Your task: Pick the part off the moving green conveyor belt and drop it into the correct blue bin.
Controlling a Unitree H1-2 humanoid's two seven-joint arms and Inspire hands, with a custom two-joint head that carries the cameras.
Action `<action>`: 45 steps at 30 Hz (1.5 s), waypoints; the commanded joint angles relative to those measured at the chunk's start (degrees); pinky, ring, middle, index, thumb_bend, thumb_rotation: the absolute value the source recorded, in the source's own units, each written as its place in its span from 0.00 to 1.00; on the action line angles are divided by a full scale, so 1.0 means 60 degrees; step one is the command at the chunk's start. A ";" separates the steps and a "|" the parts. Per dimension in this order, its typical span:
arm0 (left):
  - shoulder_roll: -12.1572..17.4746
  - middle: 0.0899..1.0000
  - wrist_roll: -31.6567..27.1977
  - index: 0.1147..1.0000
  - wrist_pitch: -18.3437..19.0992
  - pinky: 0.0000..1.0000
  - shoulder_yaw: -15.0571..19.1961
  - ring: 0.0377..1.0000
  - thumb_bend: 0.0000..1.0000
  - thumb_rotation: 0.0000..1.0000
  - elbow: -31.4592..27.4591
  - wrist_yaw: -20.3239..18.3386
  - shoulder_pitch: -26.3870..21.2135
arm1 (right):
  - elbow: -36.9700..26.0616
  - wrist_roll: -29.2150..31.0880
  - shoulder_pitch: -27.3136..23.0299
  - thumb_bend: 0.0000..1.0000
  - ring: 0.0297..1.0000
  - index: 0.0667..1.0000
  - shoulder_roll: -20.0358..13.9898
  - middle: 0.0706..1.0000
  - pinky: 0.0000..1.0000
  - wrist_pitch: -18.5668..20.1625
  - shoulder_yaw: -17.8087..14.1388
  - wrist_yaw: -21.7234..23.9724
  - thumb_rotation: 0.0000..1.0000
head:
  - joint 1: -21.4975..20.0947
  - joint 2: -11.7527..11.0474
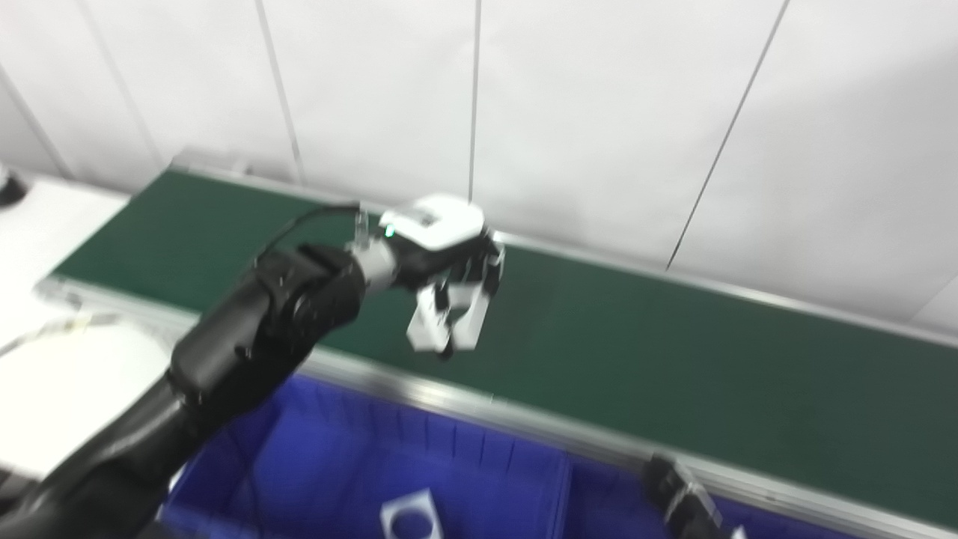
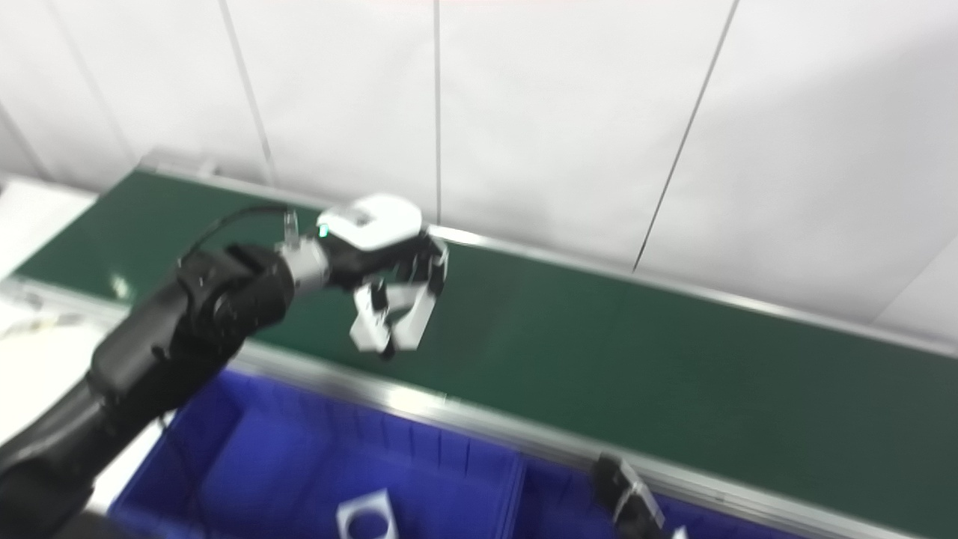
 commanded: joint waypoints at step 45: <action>0.0197 0.41 0.0803 0.46 0.1332 0.39 0.2003 0.44 0.52 0.00 -0.0291 0.0639 0.4028 | 0.0149 0.0917 -0.0668 0.76 0.85 0.86 -0.0209 0.85 0.83 -0.0374 -0.1603 0.2115 0.84 | 0.2107 0.0456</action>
